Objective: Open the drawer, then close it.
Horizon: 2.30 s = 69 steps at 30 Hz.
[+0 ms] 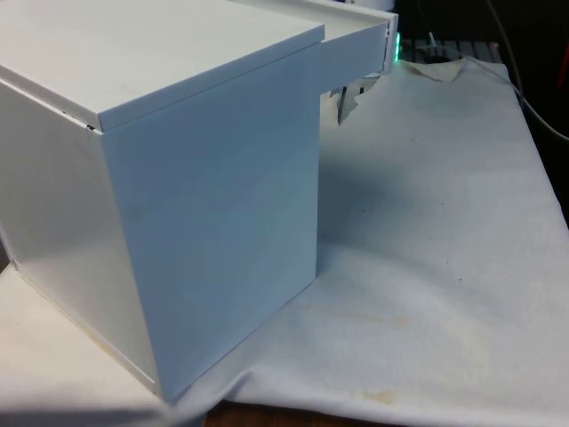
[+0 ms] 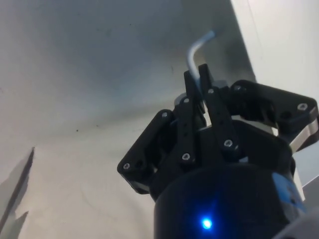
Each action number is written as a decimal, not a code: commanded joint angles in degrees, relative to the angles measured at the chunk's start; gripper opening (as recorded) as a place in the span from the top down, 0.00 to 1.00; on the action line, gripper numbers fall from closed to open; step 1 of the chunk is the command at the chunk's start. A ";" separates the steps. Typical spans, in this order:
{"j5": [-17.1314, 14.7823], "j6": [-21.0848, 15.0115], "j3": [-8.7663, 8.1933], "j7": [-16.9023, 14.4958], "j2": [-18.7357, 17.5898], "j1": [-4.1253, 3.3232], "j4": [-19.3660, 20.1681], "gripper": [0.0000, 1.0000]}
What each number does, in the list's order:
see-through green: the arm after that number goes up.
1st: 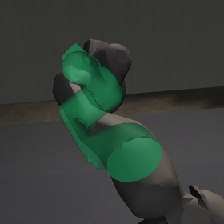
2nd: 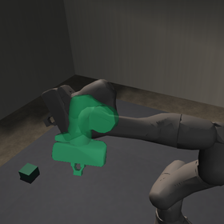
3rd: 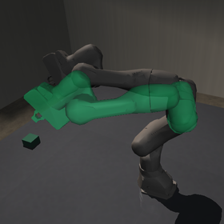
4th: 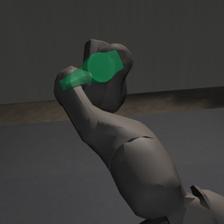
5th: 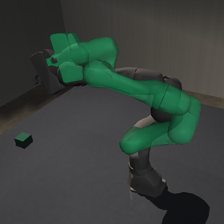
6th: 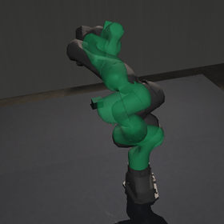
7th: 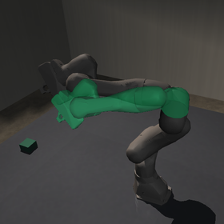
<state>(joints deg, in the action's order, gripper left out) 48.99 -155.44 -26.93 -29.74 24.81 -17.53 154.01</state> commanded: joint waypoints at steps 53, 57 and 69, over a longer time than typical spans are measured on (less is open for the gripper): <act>3.32 -0.23 0.29 3.15 0.92 0.34 1.09 0.00; 3.90 0.00 0.74 3.55 2.58 0.74 2.46 0.00; 3.27 0.46 0.69 2.92 6.65 0.17 6.02 0.00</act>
<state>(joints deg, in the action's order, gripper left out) 52.25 -154.99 -26.24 -26.81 31.46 -17.36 160.03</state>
